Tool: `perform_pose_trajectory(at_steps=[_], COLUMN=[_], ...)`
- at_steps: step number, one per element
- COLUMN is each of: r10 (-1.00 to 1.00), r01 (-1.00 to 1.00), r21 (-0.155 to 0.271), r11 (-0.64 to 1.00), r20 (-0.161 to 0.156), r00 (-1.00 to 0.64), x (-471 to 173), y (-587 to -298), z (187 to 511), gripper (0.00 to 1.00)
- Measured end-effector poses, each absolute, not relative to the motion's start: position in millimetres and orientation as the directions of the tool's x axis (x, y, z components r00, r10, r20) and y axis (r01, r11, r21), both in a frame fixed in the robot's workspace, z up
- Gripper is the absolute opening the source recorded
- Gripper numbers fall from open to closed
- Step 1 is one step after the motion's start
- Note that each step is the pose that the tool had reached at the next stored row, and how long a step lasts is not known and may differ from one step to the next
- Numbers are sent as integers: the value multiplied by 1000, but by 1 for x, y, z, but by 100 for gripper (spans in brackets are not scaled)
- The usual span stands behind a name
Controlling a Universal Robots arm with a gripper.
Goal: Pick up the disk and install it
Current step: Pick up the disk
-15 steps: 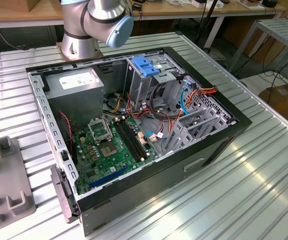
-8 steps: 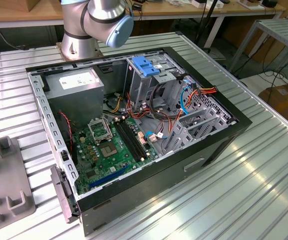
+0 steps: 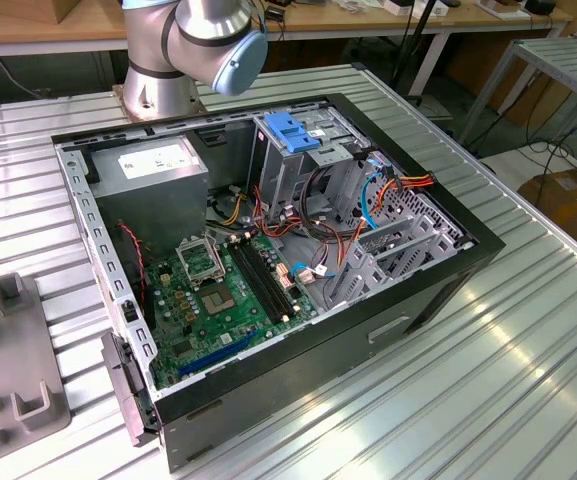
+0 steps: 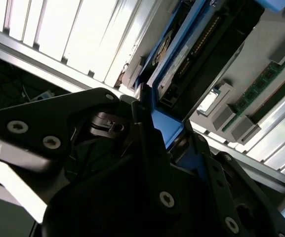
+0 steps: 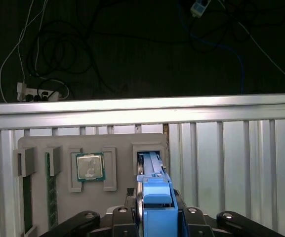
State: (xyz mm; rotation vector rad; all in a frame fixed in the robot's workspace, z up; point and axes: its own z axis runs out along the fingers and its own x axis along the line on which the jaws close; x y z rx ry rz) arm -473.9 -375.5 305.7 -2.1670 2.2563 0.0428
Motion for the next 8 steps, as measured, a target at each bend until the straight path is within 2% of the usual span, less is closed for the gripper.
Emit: perform_pose_trajectory(at_steps=[8], r10=[-999], r01=[-999], r21=[10], r11=[40], r20=[-28], r00=[-40], x=[-474], y=[-375], z=[332], gripper=[37])
